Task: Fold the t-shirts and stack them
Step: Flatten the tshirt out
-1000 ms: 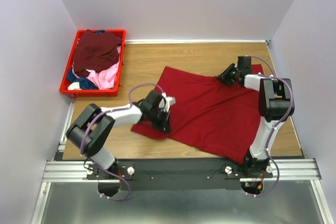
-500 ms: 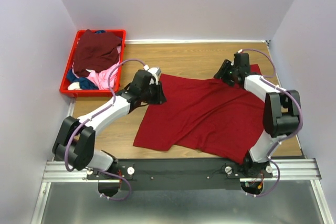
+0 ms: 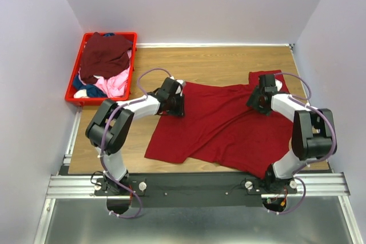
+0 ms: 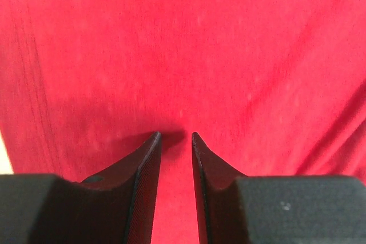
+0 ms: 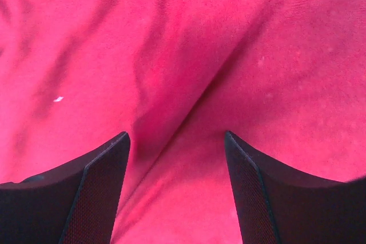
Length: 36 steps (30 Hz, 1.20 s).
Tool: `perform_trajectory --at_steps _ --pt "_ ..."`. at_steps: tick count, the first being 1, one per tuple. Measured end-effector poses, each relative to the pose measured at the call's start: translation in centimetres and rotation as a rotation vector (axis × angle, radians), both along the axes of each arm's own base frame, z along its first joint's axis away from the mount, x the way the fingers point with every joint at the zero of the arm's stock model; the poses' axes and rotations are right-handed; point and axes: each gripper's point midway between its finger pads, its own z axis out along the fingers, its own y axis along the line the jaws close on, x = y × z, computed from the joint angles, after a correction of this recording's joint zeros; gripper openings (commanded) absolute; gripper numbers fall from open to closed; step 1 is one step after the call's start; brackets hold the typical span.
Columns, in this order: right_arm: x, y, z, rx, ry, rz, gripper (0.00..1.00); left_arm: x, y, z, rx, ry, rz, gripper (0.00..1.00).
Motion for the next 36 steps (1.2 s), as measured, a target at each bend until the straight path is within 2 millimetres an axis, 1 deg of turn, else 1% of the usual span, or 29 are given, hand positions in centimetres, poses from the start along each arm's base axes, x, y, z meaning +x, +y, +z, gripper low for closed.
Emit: perform_trajectory --at_steps 2,4,6,8,9,10,11,12,13,14,15,16,18,19,21,22,23,24,25,26,27,28,29,30,31,32,33,34,36 --pt "0.3 -0.1 -0.8 -0.003 0.029 -0.011 0.74 1.2 -0.1 -0.1 -0.005 -0.002 0.006 0.34" --pt "1.7 0.1 -0.9 0.001 0.023 -0.010 0.74 3.2 0.4 -0.1 -0.008 -0.014 0.031 0.34" --pt "3.5 0.2 -0.8 0.003 0.010 -0.010 0.74 5.3 1.3 0.0 -0.013 -0.024 0.065 0.34" --pt "5.0 0.3 -0.8 0.004 0.004 -0.010 0.74 8.0 2.9 0.0 -0.012 -0.035 0.111 0.34" --pt "6.9 0.5 -0.6 0.007 -0.019 -0.007 0.74 9.1 3.3 0.1 -0.012 -0.043 0.125 0.34" --pt "9.2 0.7 -0.4 0.012 -0.044 -0.003 0.74 11.4 4.4 0.3 -0.005 -0.048 0.151 0.36" --pt "10.3 0.8 -0.2 0.015 -0.059 0.000 0.74 12.7 4.8 0.5 -0.005 -0.060 0.164 0.36" --pt "12.1 1.1 -0.3 0.020 -0.069 0.011 0.74 14.8 5.5 0.6 0.006 -0.071 0.181 0.37" --pt "13.7 1.3 -0.2 0.026 -0.087 0.021 0.74 16.3 6.0 0.7 0.011 -0.078 0.192 0.38" --pt "15.3 1.6 0.0 0.030 -0.111 0.036 0.74 18.9 6.7 1.4 0.018 -0.114 0.208 0.46" --pt "17.0 1.9 0.3 0.036 -0.134 0.050 0.74 20.3 7.2 1.8 0.024 -0.132 0.220 0.51" --pt "18.3 2.2 0.6 0.040 -0.156 0.066 0.74 21.5 7.8 2.8 0.035 -0.150 0.230 0.55" --pt "18.7 2.3 0.7 0.042 -0.161 0.082 0.75 22.8 8.3 4.6 0.044 -0.196 0.239 0.57" --pt "18.6 2.4 1.1 0.041 -0.165 0.092 0.76 23.1 8.6 6.3 0.047 -0.232 0.245 0.61" --pt "17.8 2.3 1.8 0.038 -0.171 0.097 0.80 22.6 8.7 8.3 0.044 -0.267 0.243 0.61" --pt "16.1 2.1 2.5 0.033 -0.166 0.094 0.87 21.3 8.9 9.4 0.043 -0.279 0.242 0.65" --pt "14.3 1.9 3.0 0.029 -0.147 0.091 0.91 20.1 9.1 10.7 0.040 -0.293 0.241 0.70" --pt "12.9 1.7 3.7 0.025 -0.149 0.083 0.94 18.8 9.3 11.8 0.038 -0.309 0.241 0.72" --pt "11.8 1.5 4.5 0.022 -0.162 0.072 1.00 17.4 9.5 13.7 0.028 -0.351 0.239 0.74" --pt "9.9 1.0 5.3 0.016 -0.167 0.052 1.00 15.9 9.9 14.8 0.025 -0.386 0.238 0.75" --pt "8.8 0.8 5.4 0.013 -0.162 0.043 1.00 14.8 10.1 15.3 0.024 -0.395 0.240 0.76" --pt "6.6 0.4 6.2 0.008 -0.158 0.022 1.00 13.0 10.5 16.6 0.021 -0.431 0.237 0.76" --pt "5.6 0.1 6.5 0.008 -0.165 0.005 1.00 12.0 10.8 17.1 0.020 -0.454 0.238 0.81" --pt "4.0 -0.3 6.7 0.012 -0.163 -0.021 1.00 10.6 11.3 18.0 0.022 -0.485 0.242 0.82" --pt "2.9 -0.5 6.5 0.013 -0.153 -0.037 1.00 9.5 11.9 18.2 0.029 -0.506 0.251 0.82" --pt "1.1 -0.8 6.3 0.017 -0.136 -0.068 1.00 8.4 12.5 18.7 0.040 -0.535 0.261 0.82" --pt "-0.8 -1.2 6.0 0.020 -0.111 -0.097 1.00 7.5 13.0 19.2 0.043 -0.558 0.271 0.85" --pt "-2.1 -1.4 5.8 0.023 -0.096 -0.118 1.00 6.6 13.6 19.7 0.049 -0.591 0.286 0.87" --pt "-4.7 -1.8 5.6 0.038 -0.064 -0.174 1.00 5.0 15.0 21.4 0.053 -0.674 0.321 0.87"
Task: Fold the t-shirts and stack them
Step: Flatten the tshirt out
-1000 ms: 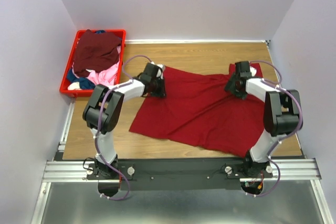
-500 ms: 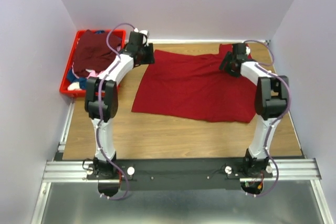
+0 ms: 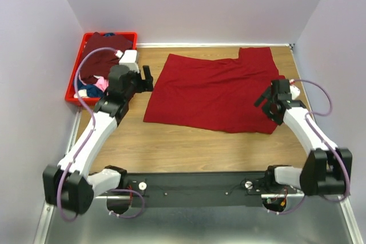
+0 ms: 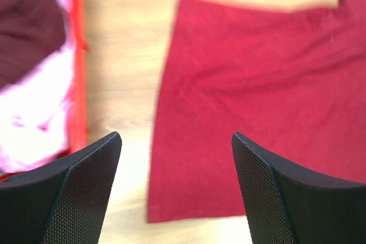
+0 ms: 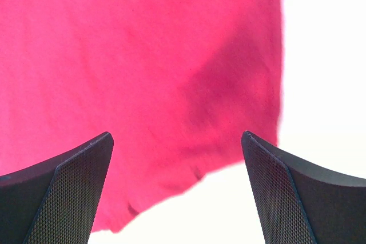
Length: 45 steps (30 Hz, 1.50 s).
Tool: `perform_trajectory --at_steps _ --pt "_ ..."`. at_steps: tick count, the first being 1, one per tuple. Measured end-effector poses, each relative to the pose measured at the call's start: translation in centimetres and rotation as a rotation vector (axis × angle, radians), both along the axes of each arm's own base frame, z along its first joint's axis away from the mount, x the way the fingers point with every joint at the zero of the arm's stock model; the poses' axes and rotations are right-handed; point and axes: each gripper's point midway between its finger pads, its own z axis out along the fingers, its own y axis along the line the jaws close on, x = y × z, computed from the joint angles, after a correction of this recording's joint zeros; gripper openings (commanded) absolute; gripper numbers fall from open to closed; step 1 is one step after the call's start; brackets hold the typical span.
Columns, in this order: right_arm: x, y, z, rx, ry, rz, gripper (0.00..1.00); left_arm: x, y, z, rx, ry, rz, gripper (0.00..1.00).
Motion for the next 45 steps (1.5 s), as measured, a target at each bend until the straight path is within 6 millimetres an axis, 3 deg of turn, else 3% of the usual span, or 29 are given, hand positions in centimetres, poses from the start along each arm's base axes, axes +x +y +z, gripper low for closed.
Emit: perform_trajectory --at_steps 4,7,13,19,21,24,25,27,28,32,36,39,41,45 --pt "-3.3 -0.2 0.6 0.046 -0.018 -0.089 0.99 -1.5 1.3 2.6 -0.007 -0.127 0.037 0.87" --pt "-5.3 0.0 -0.4 0.086 0.006 -0.155 0.96 -1.5 1.5 3.5 -0.009 -0.174 0.042 0.87" --pt "-8.6 0.2 -4.2 0.129 0.110 -0.268 0.90 -1.5 1.6 2.7 0.008 -0.166 0.040 0.86" --pt "-9.0 0.1 -5.6 0.148 0.099 -0.322 0.85 -1.5 1.6 2.4 0.014 -0.164 0.040 0.85" --pt "-8.6 0.1 -5.9 0.153 0.082 -0.332 0.83 -1.5 1.6 2.4 0.014 -0.165 0.040 0.85" --pt "-7.7 0.1 -6.1 0.158 0.057 -0.341 0.70 -1.4 1.6 2.4 0.013 -0.166 0.040 0.85" --pt "-7.3 0.0 -6.2 0.157 0.044 -0.345 0.57 -1.4 1.6 2.4 0.014 -0.165 0.039 0.85" --pt "-6.8 -0.1 -6.2 0.153 0.028 -0.350 0.42 -1.3 1.6 2.3 0.015 -0.162 0.039 0.84" --pt "-6.7 -0.2 -6.3 0.151 0.021 -0.353 0.28 -1.3 1.6 2.2 0.015 -0.160 0.039 0.84" --pt "-6.3 -0.6 -5.9 0.127 -0.002 -0.332 0.04 -1.2 1.5 2.0 0.016 -0.157 0.039 0.84" --pt "-4.9 -0.7 -3.3 0.103 -0.045 -0.277 0.01 -1.0 1.5 1.7 0.019 -0.148 0.038 0.84" --pt "-0.9 -0.6 0.5 0.090 -0.102 -0.229 0.01 -0.8 1.3 1.0 0.024 -0.129 0.033 0.84" --pt "2.5 -0.2 1.8 0.097 -0.115 -0.197 0.01 -0.6 1.2 0.5 0.027 -0.114 0.027 0.84" --pt "8.1 0.4 1.1 0.099 -0.069 -0.146 0.01 -0.4 0.9 -0.2 0.031 -0.098 0.014 0.84"
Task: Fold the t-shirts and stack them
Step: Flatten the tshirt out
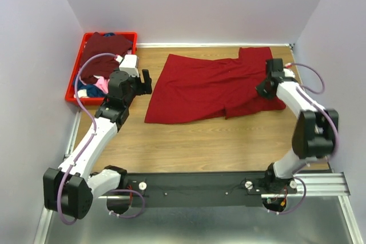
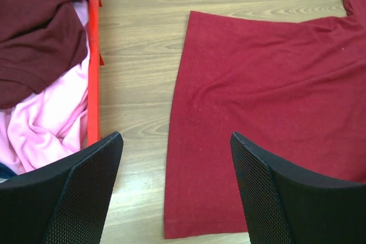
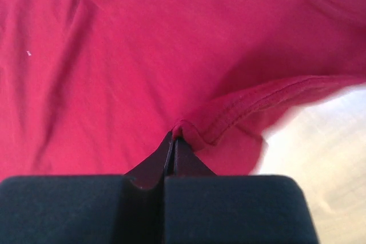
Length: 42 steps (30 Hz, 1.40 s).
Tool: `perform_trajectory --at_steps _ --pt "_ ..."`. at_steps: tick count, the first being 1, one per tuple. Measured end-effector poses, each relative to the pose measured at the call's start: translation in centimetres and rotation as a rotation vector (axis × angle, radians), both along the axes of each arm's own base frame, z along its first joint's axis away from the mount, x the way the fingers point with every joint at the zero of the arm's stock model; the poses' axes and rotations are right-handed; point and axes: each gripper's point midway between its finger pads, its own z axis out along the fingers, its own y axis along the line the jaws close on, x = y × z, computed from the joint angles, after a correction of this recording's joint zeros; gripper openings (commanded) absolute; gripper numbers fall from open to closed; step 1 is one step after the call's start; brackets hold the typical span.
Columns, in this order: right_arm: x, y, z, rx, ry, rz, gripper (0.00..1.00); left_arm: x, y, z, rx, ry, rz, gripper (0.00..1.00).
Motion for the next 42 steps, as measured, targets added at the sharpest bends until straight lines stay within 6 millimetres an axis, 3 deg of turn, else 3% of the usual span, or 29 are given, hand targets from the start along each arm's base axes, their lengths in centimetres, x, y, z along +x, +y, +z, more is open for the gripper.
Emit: perform_trajectory --at_steps 3,6,9,12,13,14,16,19,24,27,31,35,42 --pt "3.6 0.5 -1.3 0.001 0.037 0.043 0.01 0.1 -0.2 -0.3 0.003 0.009 -0.011 0.84" --pt "8.5 0.8 -2.1 -0.008 0.036 0.089 0.02 0.2 -0.4 -0.8 0.009 0.021 -0.025 0.84" --pt "12.9 0.9 -2.3 -0.028 0.002 0.127 0.10 0.2 -0.6 -1.1 0.011 0.031 -0.036 0.84" --pt "15.0 1.0 -2.6 -0.047 -0.013 0.166 0.29 0.3 -0.8 -1.5 0.014 0.040 -0.044 0.83" --pt "15.6 1.1 -2.7 -0.055 -0.014 0.193 0.51 0.3 -0.9 -1.6 0.014 0.043 -0.046 0.83" --pt "15.9 1.2 -2.7 -0.060 -0.018 0.211 0.60 0.3 -0.9 -1.7 0.014 0.045 -0.049 0.83" --pt "15.9 1.4 -2.4 -0.070 -0.019 0.255 0.76 0.3 -1.0 -1.8 0.014 0.049 -0.053 0.83" --pt "14.6 1.2 -1.4 -0.091 -0.025 0.275 0.80 0.3 -1.1 -1.9 0.013 0.050 -0.056 0.83" --pt "8.1 0.5 0.2 -0.104 -0.012 0.284 0.77 0.3 -1.1 -1.9 0.012 0.051 -0.060 0.84" --pt "5.9 -0.6 0.8 -0.065 -0.071 0.276 0.74 0.3 -1.2 -1.9 0.012 0.052 -0.061 0.83" --pt "4.1 -2.6 -1.5 0.014 -0.106 0.261 0.73 0.3 -1.2 -2.0 0.012 0.054 -0.061 0.83" --pt "3.3 -2.7 -4.0 0.093 -0.122 0.288 0.73 0.3 -1.2 -2.1 0.013 0.056 -0.063 0.83" --pt "5.2 -1.7 -3.1 0.134 -0.254 0.370 0.72 0.4 -1.4 -2.2 0.014 0.061 -0.068 0.83"
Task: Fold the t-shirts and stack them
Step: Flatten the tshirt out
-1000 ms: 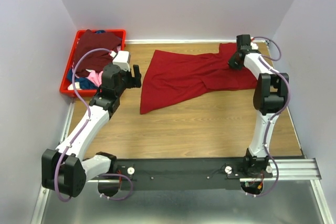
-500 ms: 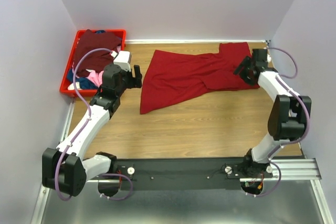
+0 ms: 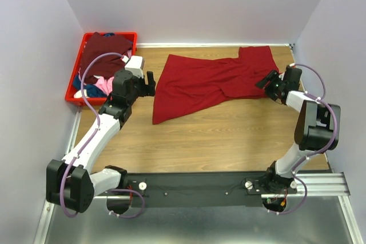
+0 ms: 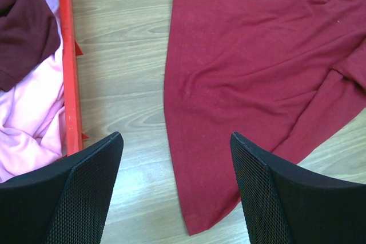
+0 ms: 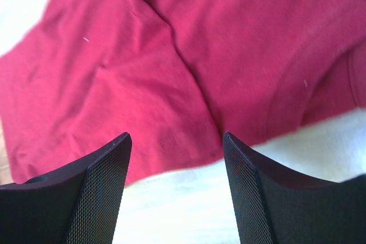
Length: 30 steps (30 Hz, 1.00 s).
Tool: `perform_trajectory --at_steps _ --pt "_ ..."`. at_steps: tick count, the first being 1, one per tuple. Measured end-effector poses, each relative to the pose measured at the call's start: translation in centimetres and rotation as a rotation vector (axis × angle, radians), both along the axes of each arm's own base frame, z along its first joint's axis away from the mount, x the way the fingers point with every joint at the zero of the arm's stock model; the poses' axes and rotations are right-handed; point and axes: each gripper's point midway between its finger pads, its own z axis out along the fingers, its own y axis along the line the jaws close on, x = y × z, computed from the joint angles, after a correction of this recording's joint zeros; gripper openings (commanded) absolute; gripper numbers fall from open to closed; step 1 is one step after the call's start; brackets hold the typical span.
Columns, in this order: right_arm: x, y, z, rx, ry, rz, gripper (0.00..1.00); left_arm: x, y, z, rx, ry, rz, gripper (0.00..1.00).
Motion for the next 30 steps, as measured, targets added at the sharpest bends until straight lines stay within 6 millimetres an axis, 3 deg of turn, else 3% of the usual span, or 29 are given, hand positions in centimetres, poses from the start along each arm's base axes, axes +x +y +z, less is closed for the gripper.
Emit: perform_trajectory --at_steps 5,11,30 --pt "1.2 -0.1 0.5 0.006 -0.060 0.020 0.72 0.1 -0.1 -0.5 0.004 0.014 -0.002 0.83" --pt "1.1 0.3 -2.7 0.053 -0.025 0.047 0.72 0.2 -0.1 -0.8 0.006 0.021 -0.002 0.83" --pt "-0.8 3.5 -2.2 0.240 -0.101 0.160 0.68 0.2 -0.1 -0.8 0.006 0.022 -0.002 0.83"
